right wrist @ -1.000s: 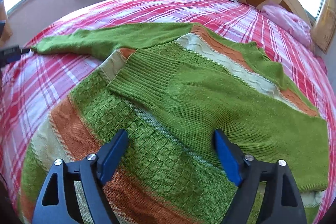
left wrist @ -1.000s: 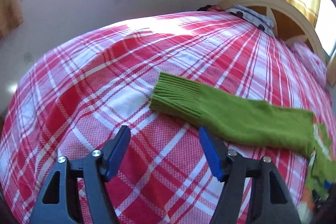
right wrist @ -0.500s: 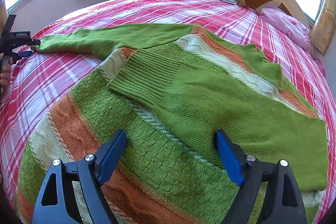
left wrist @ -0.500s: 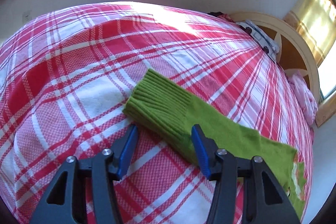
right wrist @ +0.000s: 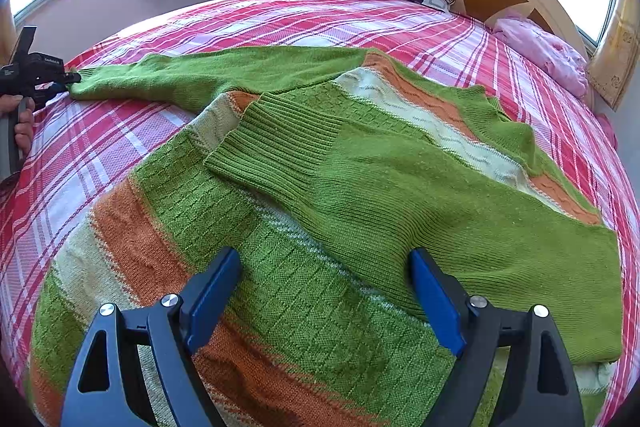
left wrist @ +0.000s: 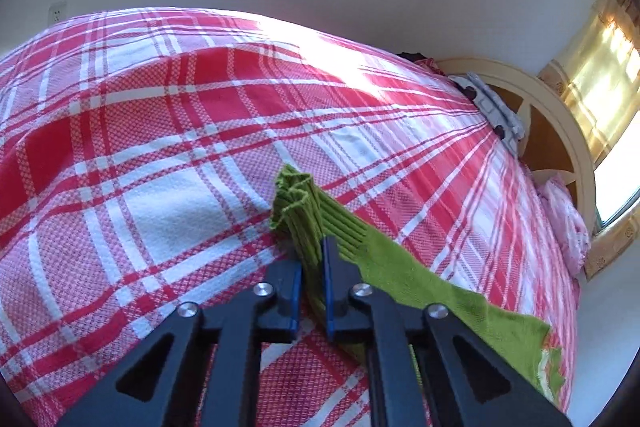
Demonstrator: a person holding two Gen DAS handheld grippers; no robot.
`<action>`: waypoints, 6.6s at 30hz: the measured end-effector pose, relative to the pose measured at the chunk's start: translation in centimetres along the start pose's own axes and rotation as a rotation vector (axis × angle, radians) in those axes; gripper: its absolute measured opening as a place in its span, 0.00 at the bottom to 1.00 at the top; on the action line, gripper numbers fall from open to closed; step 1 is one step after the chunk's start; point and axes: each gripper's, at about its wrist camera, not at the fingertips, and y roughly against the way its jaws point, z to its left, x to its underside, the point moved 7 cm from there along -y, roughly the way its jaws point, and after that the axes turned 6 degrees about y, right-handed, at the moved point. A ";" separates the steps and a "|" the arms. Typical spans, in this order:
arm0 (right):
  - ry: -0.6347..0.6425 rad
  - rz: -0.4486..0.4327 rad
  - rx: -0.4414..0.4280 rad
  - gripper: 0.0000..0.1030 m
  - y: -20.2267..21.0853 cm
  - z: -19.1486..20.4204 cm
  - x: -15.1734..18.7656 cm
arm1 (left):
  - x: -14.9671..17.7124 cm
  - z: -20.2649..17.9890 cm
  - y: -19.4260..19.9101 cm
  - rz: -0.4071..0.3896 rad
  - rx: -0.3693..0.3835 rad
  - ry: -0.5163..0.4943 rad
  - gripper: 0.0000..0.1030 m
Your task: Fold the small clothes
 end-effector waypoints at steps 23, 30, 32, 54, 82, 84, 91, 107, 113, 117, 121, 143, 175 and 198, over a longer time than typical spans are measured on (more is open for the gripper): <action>-0.092 -0.080 -0.066 0.84 4.4 -2.1 -0.9 | -0.6 -16.1 10.9 -0.082 0.386 -0.237 0.07; -0.133 -0.133 -0.049 0.84 8.4 -4.6 0.1 | 0.7 -21.0 13.0 -0.070 0.465 -0.283 0.07; -0.141 -0.148 -0.032 0.84 9.5 -5.3 0.7 | 1.3 -22.0 13.4 -0.066 0.482 -0.289 0.07; -0.306 -0.193 -0.023 0.84 16.1 -10.4 10.6 | 12.0 -37.9 17.2 0.030 0.657 -0.504 0.07; -0.477 -0.163 -0.071 0.84 14.7 -12.8 18.5 | 41.2 -43.8 9.3 0.319 0.523 -0.829 0.11; -0.479 -0.160 -0.079 0.84 14.5 -12.7 18.5 | 41.8 -43.5 10.2 0.314 0.525 -0.894 0.13; -0.482 -0.164 -0.091 0.84 14.5 -12.7 18.5 | 36.9 -38.9 14.9 0.120 0.548 -1.036 0.71; -0.599 -0.210 -0.074 0.81 15.2 -18.6 12.9 | 22.3 -23.2 4.9 0.040 0.151 -0.996 0.71; -0.591 -0.161 -0.080 0.79 11.9 -20.3 9.1 | 23.6 -24.0 2.4 0.122 0.165 -1.015 0.66; -0.603 -0.137 -0.067 0.69 9.3 -21.8 7.7 | 24.0 -23.7 1.8 0.199 0.207 -0.999 0.26; -0.649 -0.106 -0.104 0.64 6.1 -22.8 6.9 | 24.4 -23.9 2.1 0.199 0.227 -1.019 0.18; -0.568 -0.102 0.003 0.15 6.7 -24.3 8.0 | 24.8 -22.2 3.5 0.162 0.213 -1.138 0.05; -0.388 -0.156 0.110 0.62 9.2 -21.2 5.9 | 21.8 -25.1 9.3 0.053 0.301 -1.057 0.50; -0.398 -0.002 0.087 0.38 4.5 -18.5 8.5 | 25.9 -21.7 6.5 0.158 0.184 -1.037 0.62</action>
